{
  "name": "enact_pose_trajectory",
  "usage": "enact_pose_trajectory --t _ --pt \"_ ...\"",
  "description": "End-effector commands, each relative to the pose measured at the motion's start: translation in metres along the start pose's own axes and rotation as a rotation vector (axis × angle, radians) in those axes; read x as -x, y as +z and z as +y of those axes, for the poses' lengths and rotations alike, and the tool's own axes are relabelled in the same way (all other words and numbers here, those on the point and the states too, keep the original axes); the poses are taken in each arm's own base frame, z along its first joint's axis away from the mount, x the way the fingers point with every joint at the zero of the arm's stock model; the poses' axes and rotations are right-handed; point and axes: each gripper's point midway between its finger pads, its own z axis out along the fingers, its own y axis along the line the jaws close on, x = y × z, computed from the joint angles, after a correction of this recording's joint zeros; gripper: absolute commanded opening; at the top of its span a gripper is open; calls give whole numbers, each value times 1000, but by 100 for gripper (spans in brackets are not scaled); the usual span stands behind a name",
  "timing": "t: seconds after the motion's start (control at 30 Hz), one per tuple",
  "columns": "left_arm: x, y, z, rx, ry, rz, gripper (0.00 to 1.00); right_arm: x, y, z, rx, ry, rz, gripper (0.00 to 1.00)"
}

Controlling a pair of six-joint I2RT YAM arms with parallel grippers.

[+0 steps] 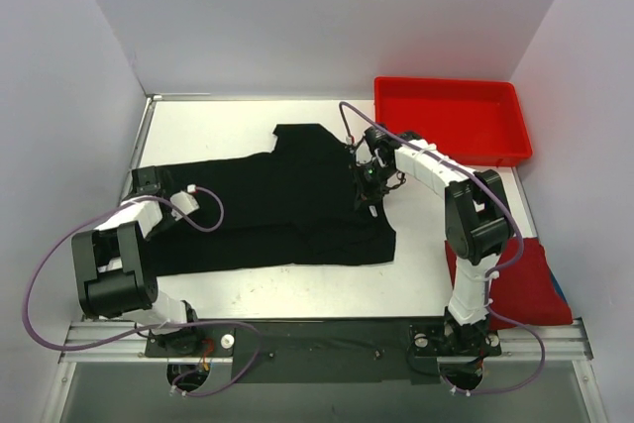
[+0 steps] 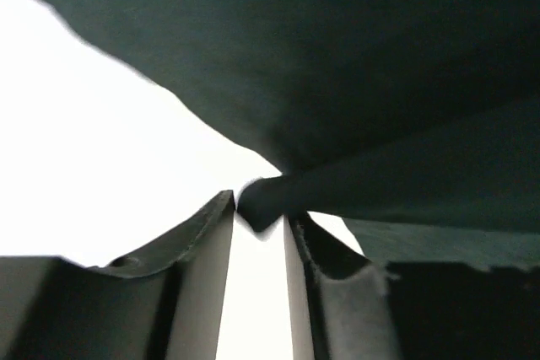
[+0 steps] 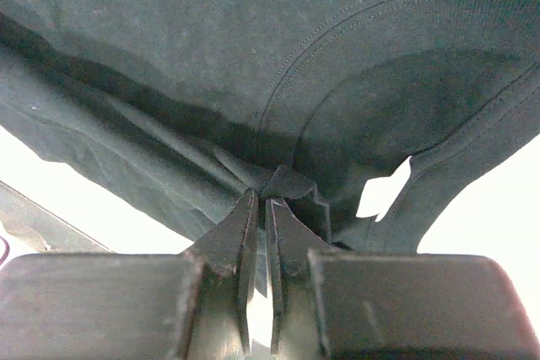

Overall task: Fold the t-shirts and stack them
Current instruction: Fold the flattened tshirt in 1/3 of the way

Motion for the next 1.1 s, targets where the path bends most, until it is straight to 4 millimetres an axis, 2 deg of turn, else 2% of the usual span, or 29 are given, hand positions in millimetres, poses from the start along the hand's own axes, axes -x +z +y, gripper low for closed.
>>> enact_pose_trajectory --t 0.0,0.1,0.17,0.2,0.23,0.27,0.3,0.33,0.37,0.4,0.43,0.47,0.5,0.53,0.57,0.6,0.63,0.67,0.7,0.73,0.77,0.8,0.93,1.0,1.03,1.07 --pt "-11 -8 75 316 -177 91 43 8 -8 -7 -58 -12 -6 0" --pt "-11 -17 101 386 -247 94 52 15 -11 -12 -95 -3 -25 0" --pt "-9 -21 111 399 -268 97 53 20 -11 -12 -102 4 -33 6" --pt "-9 -19 106 367 -255 95 53 25 -12 -11 -100 4 -44 18" --pt "-7 -21 107 358 -253 87 53 25 -11 -12 -108 12 -40 25" --pt "-4 -19 96 298 -220 64 53 29 -14 -13 -121 15 -52 37" --pt "2 -18 80 215 -184 22 53 29 -19 -17 -157 31 -62 40" --pt "3 -26 76 199 -175 -12 53 28 -23 -22 -190 44 -68 46" --pt "10 -26 54 103 -135 -62 52 26 -34 -28 -245 70 -93 51" --pt "11 -38 50 99 -112 -106 52 23 -40 -30 -264 79 -104 60" --pt "12 -38 30 31 -79 -134 52 16 -52 -34 -298 110 -125 63" --pt "12 -46 18 10 -35 -170 52 10 -56 -36 -312 140 -129 65" --pt "11 -49 -7 -82 49 -195 52 -4 -65 -40 -336 158 -131 66" --pt "6 -52 -24 -117 91 -205 52 -11 -74 -39 -340 189 -151 67" --pt "2 -53 -41 -166 154 -210 52 -36 -67 -46 -357 227 -94 68" --pt "-4 -51 -57 -190 183 -201 52 -45 -69 -45 -352 254 -89 68" --pt "-9 -48 -64 -197 213 -179 52 -70 -59 -48 -345 284 -28 68" --pt "-15 -43 -77 -219 234 -164 53 -79 -56 -46 -333 303 -15 68" --pt "-18 -40 -78 -214 250 -146 53 -96 -48 -51 -344 322 22 68" --pt "-21 -35 -88 -233 261 -134 55 -103 -45 -52 -348 342 34 68" --pt "-20 -33 -87 -220 268 -139 56 -110 -38 -56 -344 358 45 68" --pt "-20 -30 -93 -226 276 -141 58 -110 -32 -55 -323 369 48 68" --pt "-12 -15 -93 -171 284 -167 62 -119 -10 -57 -281 401 88 67" --pt "-8 -9 -86 -121 278 -174 62 -131 -1 -56 -242 436 126 59" --pt "-7 -8 -85 -109 273 -175 62 -133 0 -56 -229 447 130 45" --pt "-6 -6 -83 -87 264 -177 58 -138 1 -55 -227 456 138 37"
